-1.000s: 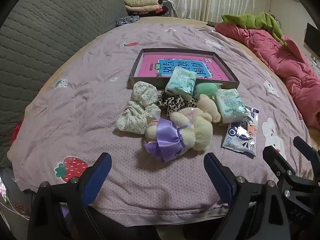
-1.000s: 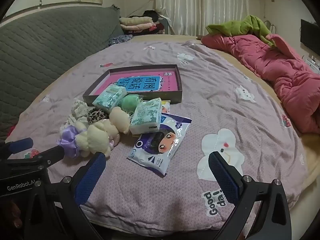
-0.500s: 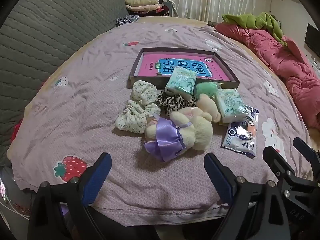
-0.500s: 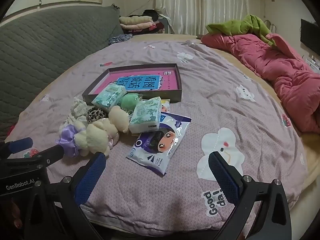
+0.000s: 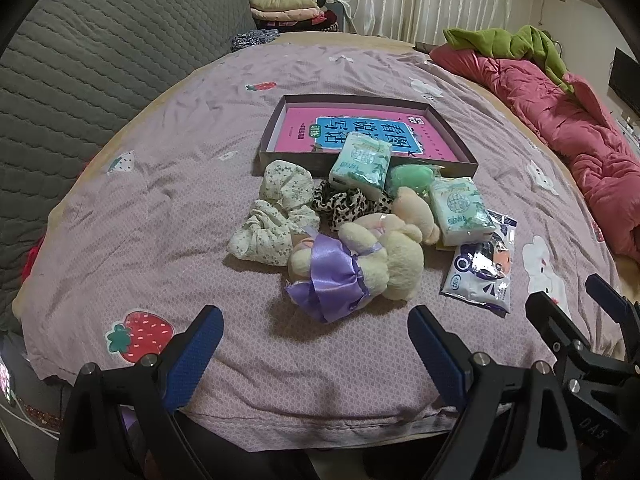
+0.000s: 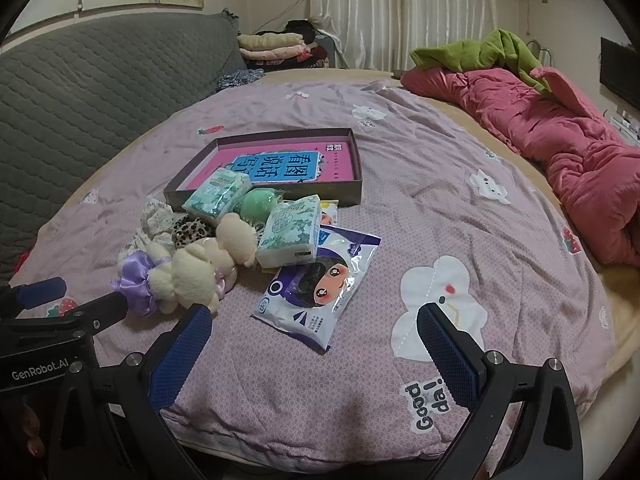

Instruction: Organize soft objects

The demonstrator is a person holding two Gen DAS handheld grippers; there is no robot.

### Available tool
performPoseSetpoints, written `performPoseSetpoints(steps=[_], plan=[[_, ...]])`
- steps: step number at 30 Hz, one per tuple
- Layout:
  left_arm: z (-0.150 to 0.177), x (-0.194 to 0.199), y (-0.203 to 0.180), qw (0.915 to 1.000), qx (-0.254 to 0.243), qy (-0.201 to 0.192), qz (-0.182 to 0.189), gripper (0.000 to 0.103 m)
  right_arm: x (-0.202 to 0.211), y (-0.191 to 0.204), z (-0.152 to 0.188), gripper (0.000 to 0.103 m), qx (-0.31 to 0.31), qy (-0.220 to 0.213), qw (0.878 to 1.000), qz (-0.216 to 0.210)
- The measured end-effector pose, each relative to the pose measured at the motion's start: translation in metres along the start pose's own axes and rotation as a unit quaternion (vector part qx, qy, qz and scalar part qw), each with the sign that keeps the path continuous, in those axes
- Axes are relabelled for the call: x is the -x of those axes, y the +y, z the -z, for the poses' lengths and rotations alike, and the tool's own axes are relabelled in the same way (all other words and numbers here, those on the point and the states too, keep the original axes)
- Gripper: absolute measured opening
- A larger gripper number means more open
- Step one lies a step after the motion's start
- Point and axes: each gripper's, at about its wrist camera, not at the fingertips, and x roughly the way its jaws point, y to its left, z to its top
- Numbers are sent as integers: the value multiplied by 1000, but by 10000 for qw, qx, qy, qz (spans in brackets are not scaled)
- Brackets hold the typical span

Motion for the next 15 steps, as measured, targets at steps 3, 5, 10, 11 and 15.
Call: performPoseSetpoints(steps=[3, 5, 10, 11, 15], plan=[[0, 0, -1, 10000, 5, 10, 7, 94, 1, 0, -1, 103, 8, -5, 10000, 7], [1, 1, -2, 10000, 11, 15, -10, 94, 0, 0, -1, 103, 4, -4, 10000, 11], [1, 2, -2, 10000, 28, 14, 2, 94, 1, 0, -1, 103, 7, -3, 10000, 14], [0, 1, -1, 10000, 32, 22, 10, 94, 1, 0, -1, 103, 0, 0, 10000, 10], [0, 0, 0, 10000, 39, 35, 14, 94, 1, 0, -1, 103, 1, -5, 10000, 13]])
